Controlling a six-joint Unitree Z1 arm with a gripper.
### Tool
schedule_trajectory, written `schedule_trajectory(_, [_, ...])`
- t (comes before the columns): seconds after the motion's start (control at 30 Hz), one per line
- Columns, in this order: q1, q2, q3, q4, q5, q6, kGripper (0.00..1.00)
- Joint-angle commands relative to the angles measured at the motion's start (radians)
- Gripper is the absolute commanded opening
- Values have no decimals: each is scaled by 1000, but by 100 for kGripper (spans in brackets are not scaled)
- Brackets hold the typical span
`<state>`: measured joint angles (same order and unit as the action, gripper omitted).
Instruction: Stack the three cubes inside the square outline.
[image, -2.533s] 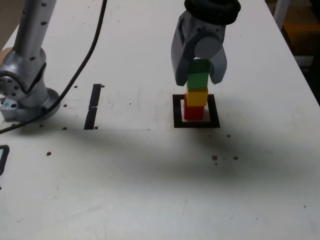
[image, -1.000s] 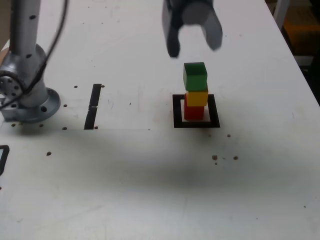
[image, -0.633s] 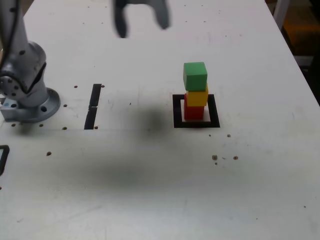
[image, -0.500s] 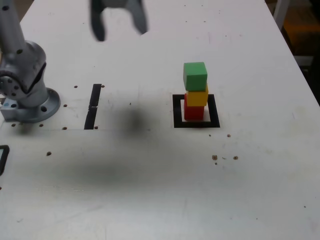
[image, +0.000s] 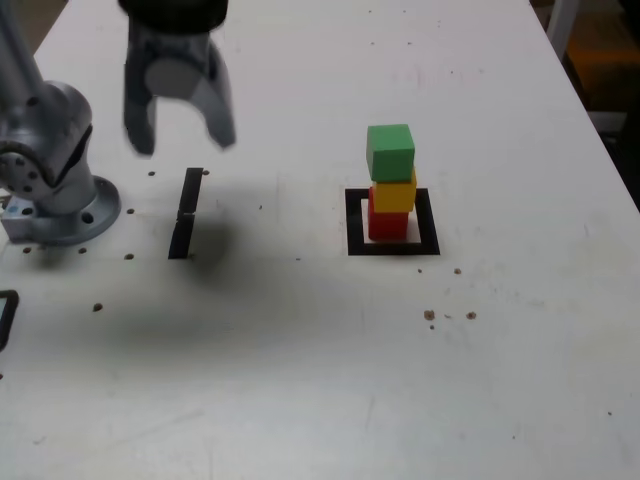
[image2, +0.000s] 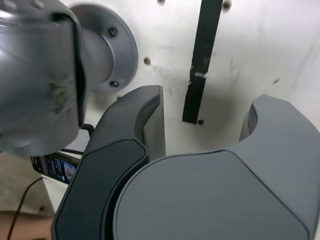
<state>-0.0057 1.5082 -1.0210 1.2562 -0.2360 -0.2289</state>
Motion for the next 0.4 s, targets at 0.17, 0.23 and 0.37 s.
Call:
schedule_trajectory(0.17, [1, 3, 128, -165, -52, 92, 65])
schedule_trajectory(0.23, [1, 6, 149, -201, -66, 117, 66])
schedule_trajectory(0.37, [1, 12, 179, -258, -75, 143, 66])
